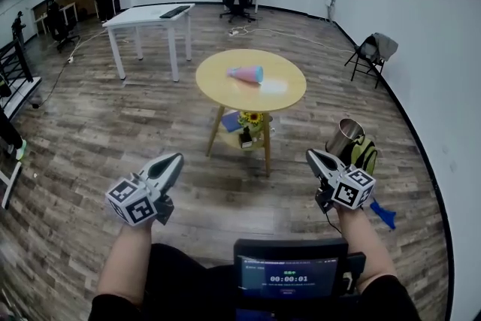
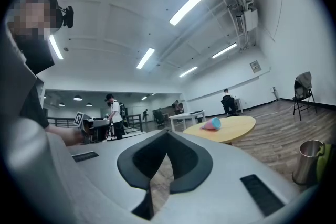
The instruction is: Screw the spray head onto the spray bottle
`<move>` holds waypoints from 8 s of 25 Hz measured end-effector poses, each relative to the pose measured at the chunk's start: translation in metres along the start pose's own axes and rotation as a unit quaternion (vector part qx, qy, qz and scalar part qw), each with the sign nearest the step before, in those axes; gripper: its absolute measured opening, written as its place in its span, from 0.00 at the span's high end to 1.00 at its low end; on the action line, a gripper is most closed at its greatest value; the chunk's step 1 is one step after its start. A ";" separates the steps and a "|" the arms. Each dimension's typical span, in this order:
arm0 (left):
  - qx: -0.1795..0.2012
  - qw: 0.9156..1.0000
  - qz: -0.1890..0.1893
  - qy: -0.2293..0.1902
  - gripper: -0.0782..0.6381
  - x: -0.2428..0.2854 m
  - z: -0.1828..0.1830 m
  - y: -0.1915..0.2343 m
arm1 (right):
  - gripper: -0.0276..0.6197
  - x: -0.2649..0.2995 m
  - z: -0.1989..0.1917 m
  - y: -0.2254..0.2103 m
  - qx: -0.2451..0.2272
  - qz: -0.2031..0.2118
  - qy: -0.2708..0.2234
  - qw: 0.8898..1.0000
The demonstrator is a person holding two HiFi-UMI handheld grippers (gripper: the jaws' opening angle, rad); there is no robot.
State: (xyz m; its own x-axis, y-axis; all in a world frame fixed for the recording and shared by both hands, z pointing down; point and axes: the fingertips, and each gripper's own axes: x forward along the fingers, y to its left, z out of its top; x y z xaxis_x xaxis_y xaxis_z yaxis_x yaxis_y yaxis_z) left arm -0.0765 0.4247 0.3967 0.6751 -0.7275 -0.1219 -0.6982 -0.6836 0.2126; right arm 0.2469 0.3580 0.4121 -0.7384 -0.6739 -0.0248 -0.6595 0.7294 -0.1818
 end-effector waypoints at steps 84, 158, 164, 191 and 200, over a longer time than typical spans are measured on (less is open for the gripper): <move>-0.137 0.979 -0.151 0.021 0.88 0.483 0.047 0.510 | 0.21 0.585 0.040 -0.360 -0.308 0.085 0.125 0.939; -0.077 0.942 -0.306 0.116 0.58 0.561 0.077 0.416 | 0.21 0.581 0.076 -0.316 -0.280 0.162 0.112 0.939; -0.245 0.951 -0.189 -0.001 0.35 0.510 0.111 0.533 | 0.21 0.560 0.089 -0.360 -0.262 0.112 0.100 0.953; -0.250 0.946 -0.205 0.004 0.38 0.504 0.111 0.512 | 0.21 0.550 0.081 -0.357 -0.258 0.122 0.105 0.953; -0.217 0.932 -0.281 0.075 0.34 0.545 0.090 0.446 | 0.21 0.572 0.073 -0.313 -0.318 0.166 0.118 0.926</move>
State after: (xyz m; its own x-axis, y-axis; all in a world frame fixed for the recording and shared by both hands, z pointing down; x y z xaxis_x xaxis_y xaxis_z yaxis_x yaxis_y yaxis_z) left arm -0.0415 -0.2820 0.3376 0.9535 -0.2234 -0.2023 -0.0848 -0.8429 0.5314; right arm 0.0411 -0.2649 0.3831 -0.8755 -0.4108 0.2544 -0.2853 0.8644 0.4141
